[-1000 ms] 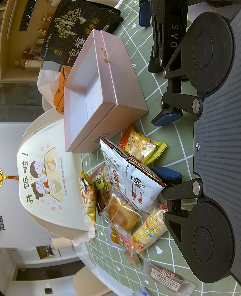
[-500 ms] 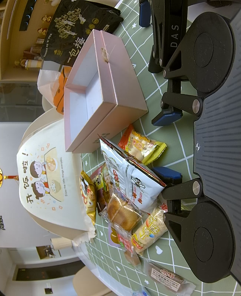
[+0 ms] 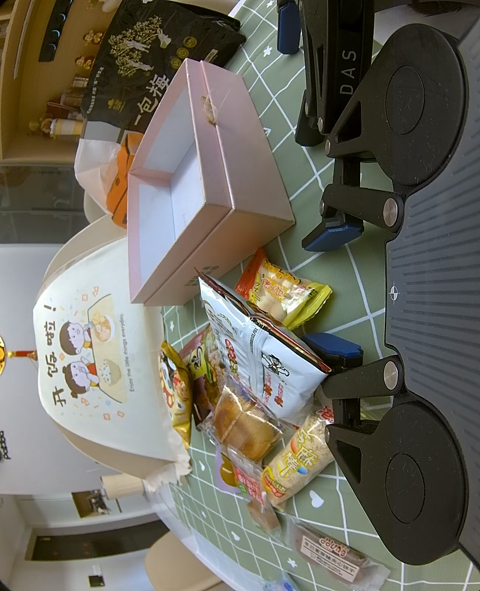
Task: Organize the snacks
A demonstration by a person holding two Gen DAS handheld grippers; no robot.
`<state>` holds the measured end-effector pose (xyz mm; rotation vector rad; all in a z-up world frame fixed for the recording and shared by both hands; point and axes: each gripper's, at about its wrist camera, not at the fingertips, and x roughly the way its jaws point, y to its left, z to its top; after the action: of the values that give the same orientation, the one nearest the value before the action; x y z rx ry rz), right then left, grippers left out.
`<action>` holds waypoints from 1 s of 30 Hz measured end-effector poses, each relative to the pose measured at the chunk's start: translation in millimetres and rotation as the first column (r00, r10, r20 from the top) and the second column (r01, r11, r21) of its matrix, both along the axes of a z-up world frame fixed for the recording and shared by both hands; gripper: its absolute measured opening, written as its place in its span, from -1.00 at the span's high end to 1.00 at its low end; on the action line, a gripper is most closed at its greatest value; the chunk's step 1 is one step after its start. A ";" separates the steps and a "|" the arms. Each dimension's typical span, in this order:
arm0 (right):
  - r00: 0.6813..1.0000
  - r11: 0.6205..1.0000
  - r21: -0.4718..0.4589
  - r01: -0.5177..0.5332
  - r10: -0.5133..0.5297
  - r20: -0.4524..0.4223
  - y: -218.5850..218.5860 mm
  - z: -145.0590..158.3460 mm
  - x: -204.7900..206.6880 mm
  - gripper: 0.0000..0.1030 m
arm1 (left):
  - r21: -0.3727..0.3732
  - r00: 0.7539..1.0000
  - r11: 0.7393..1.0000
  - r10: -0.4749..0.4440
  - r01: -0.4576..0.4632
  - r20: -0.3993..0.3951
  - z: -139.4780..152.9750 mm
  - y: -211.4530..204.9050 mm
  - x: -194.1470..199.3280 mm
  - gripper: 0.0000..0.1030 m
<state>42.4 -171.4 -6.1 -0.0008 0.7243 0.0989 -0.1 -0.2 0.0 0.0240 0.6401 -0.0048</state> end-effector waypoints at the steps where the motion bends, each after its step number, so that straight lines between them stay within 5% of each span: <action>1: 1.000 1.000 0.000 0.000 0.000 0.000 0.1 0.0 0.0 -1.00 | 0.000 1.000 1.000 0.000 0.000 0.000 0.0 0.1 0.0 -0.09; 15: 1.000 1.000 -0.001 -0.002 0.002 -0.002 0.8 -0.1 -0.3 -1.00 | -0.012 1.000 1.000 -0.022 0.022 -0.018 2.5 2.4 -5.6 -0.03; 22: 0.988 1.000 -0.017 0.018 -0.020 -0.156 5.4 11.4 -0.4 -1.00 | -0.106 0.992 0.989 -0.111 0.105 -0.052 48.5 50.6 -37.2 -0.06; 25: 0.978 0.996 -0.026 0.086 -0.089 -0.187 10.3 13.1 -3.0 -1.00 | -0.111 1.000 0.994 -0.027 0.026 -0.011 74.2 110.3 -40.0 -0.06; 27: 0.965 0.995 -0.030 0.100 -0.104 -0.239 12.8 16.3 2.1 -1.00 | -0.133 0.994 0.986 0.100 -0.104 -0.036 80.2 165.6 -30.1 -0.05; 30: 0.939 0.998 -0.029 0.053 -0.059 -0.339 21.6 23.8 5.8 -0.96 | -0.222 0.932 0.907 0.335 -0.358 -0.136 75.4 254.3 -11.1 -0.01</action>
<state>48.2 -149.8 17.6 0.0189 1.0709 0.0369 -11.2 254.0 75.3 -0.3308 0.7284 0.2621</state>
